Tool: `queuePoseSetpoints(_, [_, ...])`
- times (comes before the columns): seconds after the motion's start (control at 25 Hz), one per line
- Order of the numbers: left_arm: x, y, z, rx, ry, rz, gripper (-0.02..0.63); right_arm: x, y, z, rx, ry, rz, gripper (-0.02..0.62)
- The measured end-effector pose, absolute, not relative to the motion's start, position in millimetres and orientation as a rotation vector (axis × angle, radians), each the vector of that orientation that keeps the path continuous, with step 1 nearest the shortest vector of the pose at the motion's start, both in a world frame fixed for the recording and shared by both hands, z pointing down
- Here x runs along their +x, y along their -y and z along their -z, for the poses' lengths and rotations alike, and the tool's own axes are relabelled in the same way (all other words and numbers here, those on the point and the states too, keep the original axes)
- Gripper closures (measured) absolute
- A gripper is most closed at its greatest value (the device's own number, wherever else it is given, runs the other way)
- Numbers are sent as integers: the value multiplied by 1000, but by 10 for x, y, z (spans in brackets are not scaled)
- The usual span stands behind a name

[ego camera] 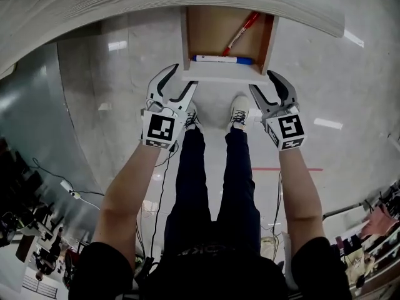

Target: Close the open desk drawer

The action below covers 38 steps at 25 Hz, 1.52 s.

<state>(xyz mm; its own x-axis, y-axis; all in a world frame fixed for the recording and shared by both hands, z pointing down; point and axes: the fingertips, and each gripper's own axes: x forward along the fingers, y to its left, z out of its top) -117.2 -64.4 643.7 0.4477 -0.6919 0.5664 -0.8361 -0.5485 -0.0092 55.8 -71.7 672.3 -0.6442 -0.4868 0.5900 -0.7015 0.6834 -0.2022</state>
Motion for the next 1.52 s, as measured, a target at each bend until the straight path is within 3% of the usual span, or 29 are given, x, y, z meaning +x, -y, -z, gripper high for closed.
queuePoseSetpoints(0.72, [-1066, 961, -6549, 2488, 1363, -681, 400, 355, 1106, -6867, 967, 2414, -535, 382])
queuePoseSetpoints(1.52, [-1002, 929, -5944, 2391, 1471, -529, 419, 494, 1035, -6259, 1074, 2435, -632, 397])
